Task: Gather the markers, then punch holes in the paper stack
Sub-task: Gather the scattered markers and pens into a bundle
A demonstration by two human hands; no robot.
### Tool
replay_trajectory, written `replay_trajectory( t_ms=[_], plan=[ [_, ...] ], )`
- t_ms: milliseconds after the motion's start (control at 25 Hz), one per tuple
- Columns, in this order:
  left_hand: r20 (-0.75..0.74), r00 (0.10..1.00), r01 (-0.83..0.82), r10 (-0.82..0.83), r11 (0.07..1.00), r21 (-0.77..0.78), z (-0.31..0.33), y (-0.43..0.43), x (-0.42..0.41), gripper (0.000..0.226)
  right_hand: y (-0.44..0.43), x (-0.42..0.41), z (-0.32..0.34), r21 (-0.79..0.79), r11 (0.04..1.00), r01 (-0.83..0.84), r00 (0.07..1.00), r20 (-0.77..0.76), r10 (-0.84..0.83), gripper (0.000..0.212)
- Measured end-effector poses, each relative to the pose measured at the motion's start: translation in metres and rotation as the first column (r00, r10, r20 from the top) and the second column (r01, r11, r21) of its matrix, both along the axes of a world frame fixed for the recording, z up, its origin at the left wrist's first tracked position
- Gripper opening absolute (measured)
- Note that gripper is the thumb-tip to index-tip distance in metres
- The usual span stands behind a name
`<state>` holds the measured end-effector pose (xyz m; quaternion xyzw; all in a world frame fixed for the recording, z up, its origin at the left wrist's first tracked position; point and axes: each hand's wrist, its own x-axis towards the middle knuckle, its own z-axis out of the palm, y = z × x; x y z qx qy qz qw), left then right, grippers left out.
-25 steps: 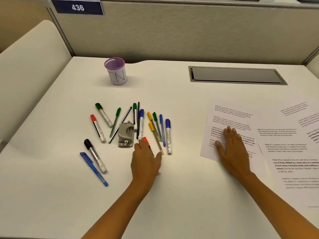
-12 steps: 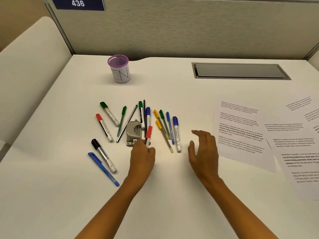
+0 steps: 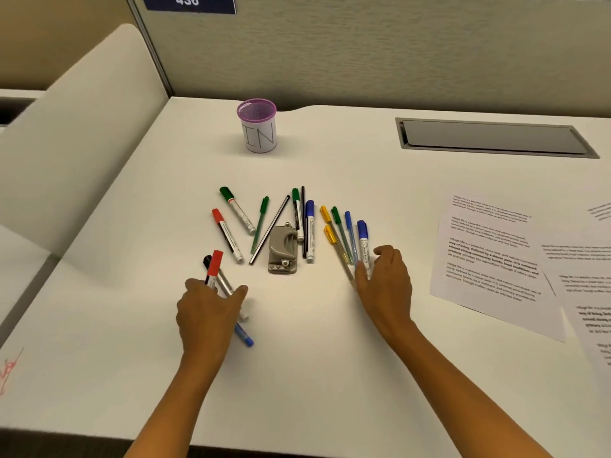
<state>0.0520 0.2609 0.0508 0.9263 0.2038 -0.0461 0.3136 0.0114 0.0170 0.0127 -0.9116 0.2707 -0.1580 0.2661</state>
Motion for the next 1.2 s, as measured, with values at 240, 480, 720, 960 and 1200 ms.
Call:
replay_trajectory(
  t_ms=[240,480,720,960,1200],
  plan=[
    [-0.067,0.997,-0.046,0.048,0.999,0.028,-0.012,0.011,0.0,0.058,-0.001,0.004,0.0,0.0,1.0,0.019,0.999,-0.04,-0.019,0.03],
    [-0.022,1.0,0.002,-0.002,1.0,0.018,-0.014,0.013,-0.003,0.048,-0.004,0.008,0.001,0.17,0.979,0.11,0.994,0.008,-0.113,0.027],
    [-0.037,0.994,0.108,-0.103,0.969,0.22,-0.012,0.011,0.001,0.033,0.03,0.002,0.029,0.419,0.901,0.115,0.947,0.228,-0.227,0.014],
    [-0.101,0.991,0.052,-0.089,0.946,-0.32,-0.008,0.021,0.017,0.02,0.105,-0.013,0.039,0.455,0.864,-0.215,0.912,0.41,0.011,0.01],
    [-0.166,0.973,-0.063,-0.159,0.512,-0.856,0.003,-0.001,0.013,0.024,0.147,-0.005,0.029,0.491,0.772,-0.404,0.901,0.358,0.244,0.011]
  ],
)
